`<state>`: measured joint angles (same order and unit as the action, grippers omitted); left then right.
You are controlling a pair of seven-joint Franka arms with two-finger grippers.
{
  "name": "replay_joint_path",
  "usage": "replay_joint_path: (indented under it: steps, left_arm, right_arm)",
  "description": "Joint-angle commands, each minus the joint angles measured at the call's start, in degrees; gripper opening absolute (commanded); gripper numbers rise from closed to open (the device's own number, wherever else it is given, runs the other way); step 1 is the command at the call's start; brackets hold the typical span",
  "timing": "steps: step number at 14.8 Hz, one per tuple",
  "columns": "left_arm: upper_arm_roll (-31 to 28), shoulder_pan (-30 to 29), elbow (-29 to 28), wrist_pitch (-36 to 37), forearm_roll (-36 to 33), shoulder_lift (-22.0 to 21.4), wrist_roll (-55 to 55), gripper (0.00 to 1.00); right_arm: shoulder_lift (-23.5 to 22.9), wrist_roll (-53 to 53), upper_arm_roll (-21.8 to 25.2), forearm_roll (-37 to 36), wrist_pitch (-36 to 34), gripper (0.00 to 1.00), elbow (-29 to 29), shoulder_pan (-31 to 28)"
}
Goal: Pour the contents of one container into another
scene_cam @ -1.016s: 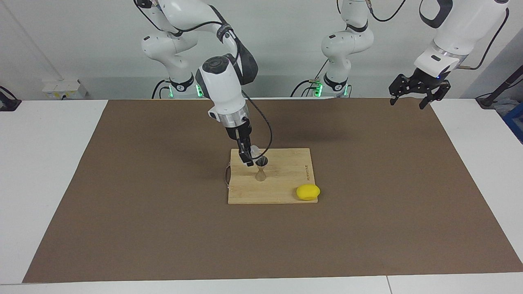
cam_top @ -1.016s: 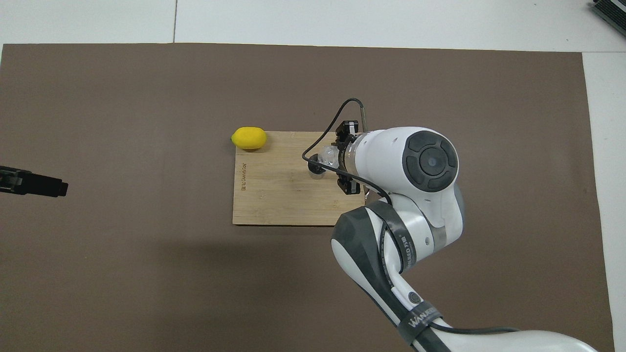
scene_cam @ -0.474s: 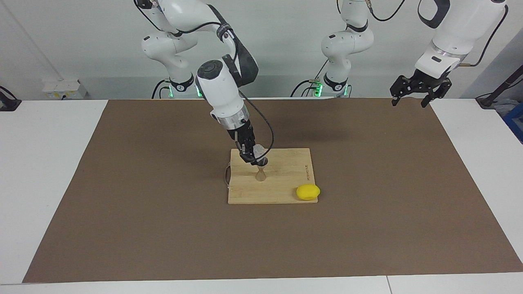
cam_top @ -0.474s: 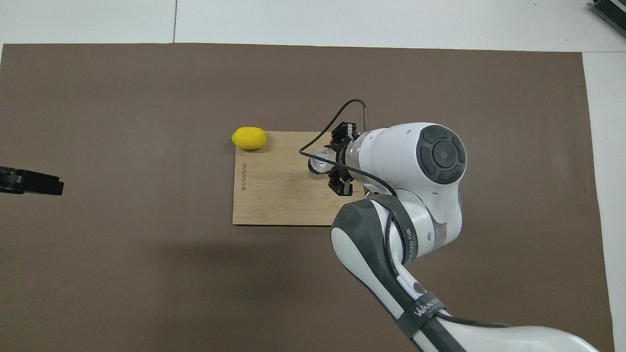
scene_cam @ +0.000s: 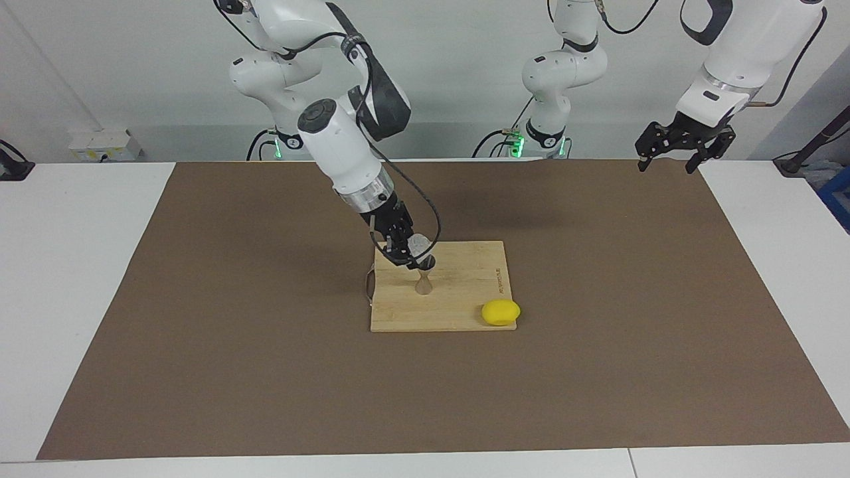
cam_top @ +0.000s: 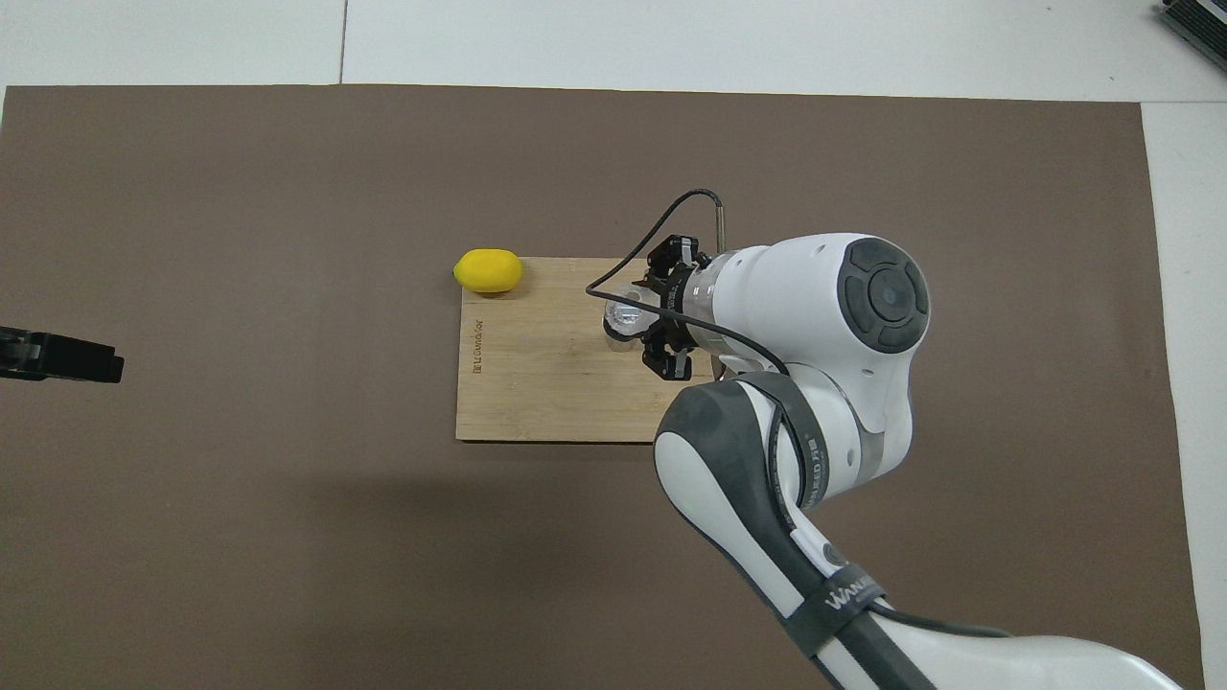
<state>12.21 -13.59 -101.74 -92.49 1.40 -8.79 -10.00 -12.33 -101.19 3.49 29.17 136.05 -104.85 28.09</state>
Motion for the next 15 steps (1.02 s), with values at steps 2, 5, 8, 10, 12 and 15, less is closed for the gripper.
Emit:
replay_joint_path:
  steps: [2,5,8,10,12,15]
  left_arm:
    - [-0.2,0.7,-0.7,0.7,-1.1,-1.1,0.8,1.00]
    - [-1.0,-0.5,-0.7,0.8,-1.1,-1.1,1.4,1.00]
    - [-1.0,-0.6,-1.3,-0.1,-1.1,-1.3,2.5,1.00]
    - [-2.9,0.4,-1.8,-2.6,-1.1,-1.1,2.5,1.00]
    - [-6.4,4.9,-1.7,-3.4,-1.1,-0.4,2.5,1.00]
    - [-14.3,14.0,-1.5,-3.8,-1.3,1.7,2.6,1.00]
  right_arm:
    - [2.0,7.7,-0.5,8.5,-3.7,0.00,-0.4,-5.5]
    - [2.7,15.0,-0.5,16.9,-6.0,0.00,-1.2,-9.8]
    - [3.6,22.3,-0.5,23.3,-10.4,0.00,-2.6,-15.3]
    - [4.8,28.6,-0.5,28.6,-12.1,0.00,-5.4,-18.7]
    - [4.8,34.8,-0.5,32.8,-15.9,0.00,-6.5,-22.4]
    - [4.5,39.5,-0.5,33.5,-20.2,0.00,-7.6,-26.8]
